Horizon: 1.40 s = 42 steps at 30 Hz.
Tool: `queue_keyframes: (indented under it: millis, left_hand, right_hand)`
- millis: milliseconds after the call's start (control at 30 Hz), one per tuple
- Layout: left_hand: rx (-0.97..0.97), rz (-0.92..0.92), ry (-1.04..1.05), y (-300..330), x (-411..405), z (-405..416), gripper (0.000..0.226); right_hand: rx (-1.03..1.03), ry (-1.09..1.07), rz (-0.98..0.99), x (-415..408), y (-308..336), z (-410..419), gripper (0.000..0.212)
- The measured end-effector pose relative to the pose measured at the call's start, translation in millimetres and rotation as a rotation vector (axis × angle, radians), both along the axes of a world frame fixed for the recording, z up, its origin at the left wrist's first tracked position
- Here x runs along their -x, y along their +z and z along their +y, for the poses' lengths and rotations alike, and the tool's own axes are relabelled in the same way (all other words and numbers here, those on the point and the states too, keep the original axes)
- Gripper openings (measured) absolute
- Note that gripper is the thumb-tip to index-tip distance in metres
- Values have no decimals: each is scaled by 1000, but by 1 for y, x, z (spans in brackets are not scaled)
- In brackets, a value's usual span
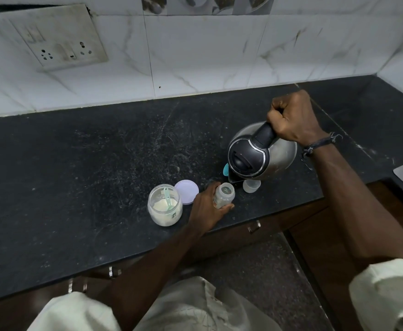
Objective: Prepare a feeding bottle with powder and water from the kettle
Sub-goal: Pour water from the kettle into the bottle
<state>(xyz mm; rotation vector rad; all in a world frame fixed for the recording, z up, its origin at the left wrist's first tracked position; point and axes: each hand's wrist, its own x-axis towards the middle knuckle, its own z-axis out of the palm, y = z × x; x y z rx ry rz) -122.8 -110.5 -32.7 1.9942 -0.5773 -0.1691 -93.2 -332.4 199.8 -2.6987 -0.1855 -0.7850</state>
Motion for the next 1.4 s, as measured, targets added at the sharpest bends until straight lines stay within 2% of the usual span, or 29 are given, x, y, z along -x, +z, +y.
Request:
queue_keyframes:
  millis: [500, 1400]
  left_hand:
    - [7, -6, -4, -1, 0, -1, 70]
    - [25, -18, -2, -2, 0, 0, 69]
  right_hand:
    - [77, 34, 1, 2, 0, 2, 26]
    - [145, 9, 22, 6, 4, 5, 30]
